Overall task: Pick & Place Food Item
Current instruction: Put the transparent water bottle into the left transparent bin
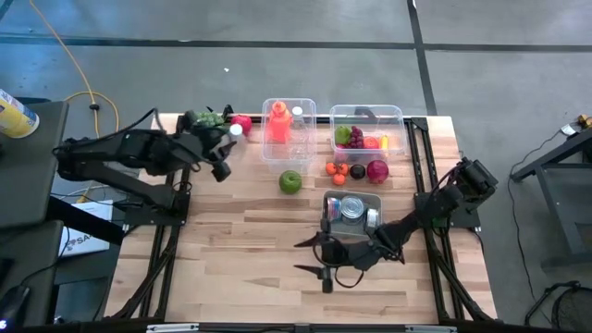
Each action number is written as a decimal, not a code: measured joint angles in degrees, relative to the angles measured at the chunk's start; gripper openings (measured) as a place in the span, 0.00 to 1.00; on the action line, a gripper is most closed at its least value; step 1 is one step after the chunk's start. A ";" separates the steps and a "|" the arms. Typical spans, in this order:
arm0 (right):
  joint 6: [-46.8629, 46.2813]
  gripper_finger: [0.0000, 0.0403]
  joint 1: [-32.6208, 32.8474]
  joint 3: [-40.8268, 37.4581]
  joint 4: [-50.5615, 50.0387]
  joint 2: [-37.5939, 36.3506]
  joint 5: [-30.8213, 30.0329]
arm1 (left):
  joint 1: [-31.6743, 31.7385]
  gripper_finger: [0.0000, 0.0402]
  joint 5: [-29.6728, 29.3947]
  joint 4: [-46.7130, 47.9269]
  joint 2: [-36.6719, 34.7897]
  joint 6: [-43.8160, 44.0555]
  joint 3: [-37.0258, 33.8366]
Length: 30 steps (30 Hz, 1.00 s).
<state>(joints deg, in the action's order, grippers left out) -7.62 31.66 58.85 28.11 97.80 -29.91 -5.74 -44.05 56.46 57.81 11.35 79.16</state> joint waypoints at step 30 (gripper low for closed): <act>-4.21 0.56 1.36 0.00 -1.81 0.00 -0.15 | -2.16 0.37 3.03 -2.91 10.54 -7.16 17.13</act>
<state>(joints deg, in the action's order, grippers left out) -11.83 33.01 58.85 26.31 97.80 -30.06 -7.89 -41.02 53.55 68.35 4.19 96.29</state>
